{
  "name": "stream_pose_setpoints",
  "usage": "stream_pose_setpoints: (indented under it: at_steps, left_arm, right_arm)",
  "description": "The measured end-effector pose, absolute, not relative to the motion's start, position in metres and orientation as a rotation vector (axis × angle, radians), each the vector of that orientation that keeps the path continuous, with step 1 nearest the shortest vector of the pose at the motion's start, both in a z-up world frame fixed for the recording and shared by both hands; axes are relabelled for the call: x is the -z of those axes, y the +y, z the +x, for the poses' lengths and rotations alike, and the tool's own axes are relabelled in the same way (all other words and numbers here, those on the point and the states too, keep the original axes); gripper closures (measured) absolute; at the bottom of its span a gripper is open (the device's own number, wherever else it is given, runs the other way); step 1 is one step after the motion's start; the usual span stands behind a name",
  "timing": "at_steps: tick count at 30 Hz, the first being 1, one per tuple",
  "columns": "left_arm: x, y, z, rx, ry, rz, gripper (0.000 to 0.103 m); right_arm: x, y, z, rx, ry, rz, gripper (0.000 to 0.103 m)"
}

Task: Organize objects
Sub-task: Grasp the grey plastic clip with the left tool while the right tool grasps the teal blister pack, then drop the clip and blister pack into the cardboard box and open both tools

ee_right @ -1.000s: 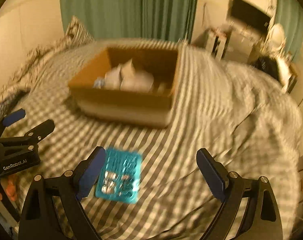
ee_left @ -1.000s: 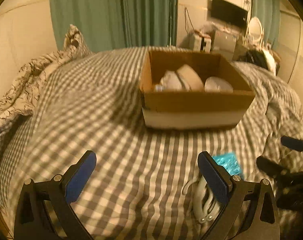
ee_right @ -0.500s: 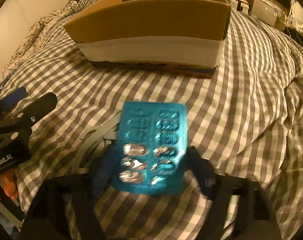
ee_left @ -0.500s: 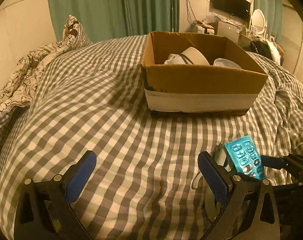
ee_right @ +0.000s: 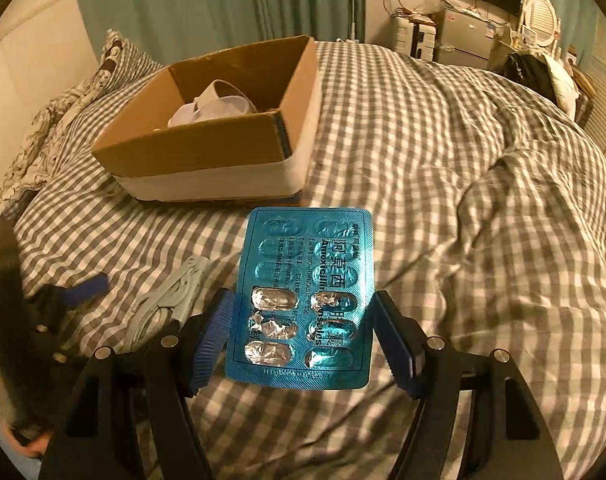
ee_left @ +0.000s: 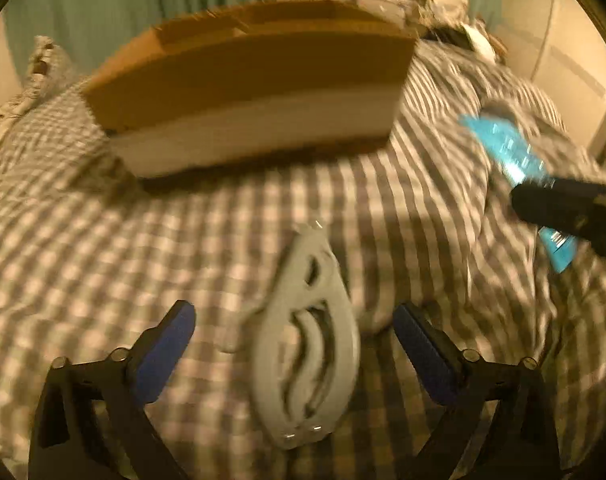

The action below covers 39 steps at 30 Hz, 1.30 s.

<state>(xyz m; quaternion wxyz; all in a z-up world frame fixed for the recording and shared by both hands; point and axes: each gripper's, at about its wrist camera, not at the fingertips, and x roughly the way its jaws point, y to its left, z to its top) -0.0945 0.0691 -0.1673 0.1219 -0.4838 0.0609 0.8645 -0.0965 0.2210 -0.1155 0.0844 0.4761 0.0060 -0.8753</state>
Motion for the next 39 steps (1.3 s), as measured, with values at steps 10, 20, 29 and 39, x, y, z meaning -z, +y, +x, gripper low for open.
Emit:
stream_pose_setpoints:
  at_steps: [10, 20, 29, 39]
  left_arm:
    - [0.167, 0.062, -0.087, -2.489, 0.148, -1.447, 0.039]
    - [0.105, 0.042, -0.084, -2.57, 0.074, -1.3, 0.087]
    - [0.073, 0.04, -0.101, -2.581, 0.059, -1.227, 0.094]
    - [-0.013, 0.032, -0.143, -2.663, -0.002, -1.022, 0.094]
  right_arm:
    - [0.111, 0.225, -0.086, 2.622, 0.004, 1.395, 0.033]
    - [0.079, 0.222, -0.073, 2.65, 0.011, 1.295, 0.033]
    - [0.041, 0.215, -0.073, 2.661, 0.052, 1.168, 0.033]
    - [-0.018, 0.203, -0.11, 2.686, 0.107, 1.006, 0.034]
